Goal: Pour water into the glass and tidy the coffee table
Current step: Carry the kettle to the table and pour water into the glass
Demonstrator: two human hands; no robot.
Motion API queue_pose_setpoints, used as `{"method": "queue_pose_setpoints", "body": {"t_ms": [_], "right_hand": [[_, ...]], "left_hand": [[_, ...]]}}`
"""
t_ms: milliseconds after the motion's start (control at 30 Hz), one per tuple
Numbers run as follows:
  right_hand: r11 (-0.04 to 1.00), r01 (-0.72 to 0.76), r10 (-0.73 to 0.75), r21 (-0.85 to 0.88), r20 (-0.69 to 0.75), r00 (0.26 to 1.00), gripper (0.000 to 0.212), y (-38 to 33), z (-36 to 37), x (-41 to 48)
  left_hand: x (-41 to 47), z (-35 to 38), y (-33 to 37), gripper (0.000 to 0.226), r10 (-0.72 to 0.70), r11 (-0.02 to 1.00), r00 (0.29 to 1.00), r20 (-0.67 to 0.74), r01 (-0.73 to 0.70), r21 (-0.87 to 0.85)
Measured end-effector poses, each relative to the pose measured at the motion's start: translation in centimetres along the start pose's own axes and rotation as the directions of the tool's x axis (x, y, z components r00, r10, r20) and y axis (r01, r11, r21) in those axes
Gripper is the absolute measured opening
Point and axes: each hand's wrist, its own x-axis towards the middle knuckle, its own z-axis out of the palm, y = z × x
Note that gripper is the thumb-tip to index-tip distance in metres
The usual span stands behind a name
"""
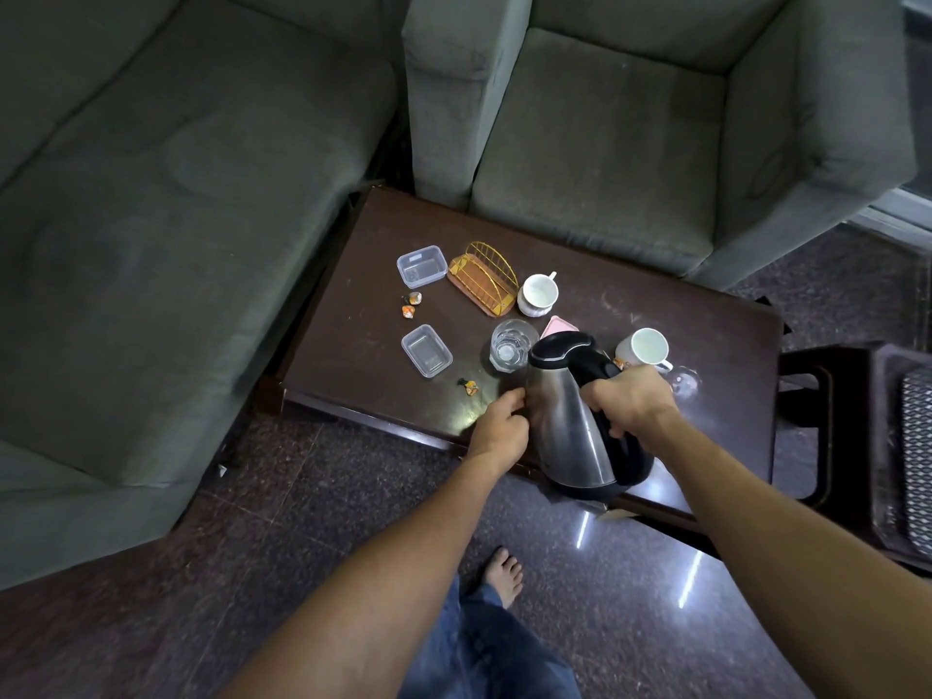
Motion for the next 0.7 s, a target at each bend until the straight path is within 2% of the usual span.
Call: {"method": "queue_pose_setpoints", "body": {"t_ms": [700], "right_hand": [[1.000,0.000,0.000,-0.014,0.003,1.000,0.018,-0.13,-0.28,0.12]], "left_hand": [[-0.12,0.06,0.61,0.058,-0.014,1.000,1.000,0.005,0.014,-0.005]]}}
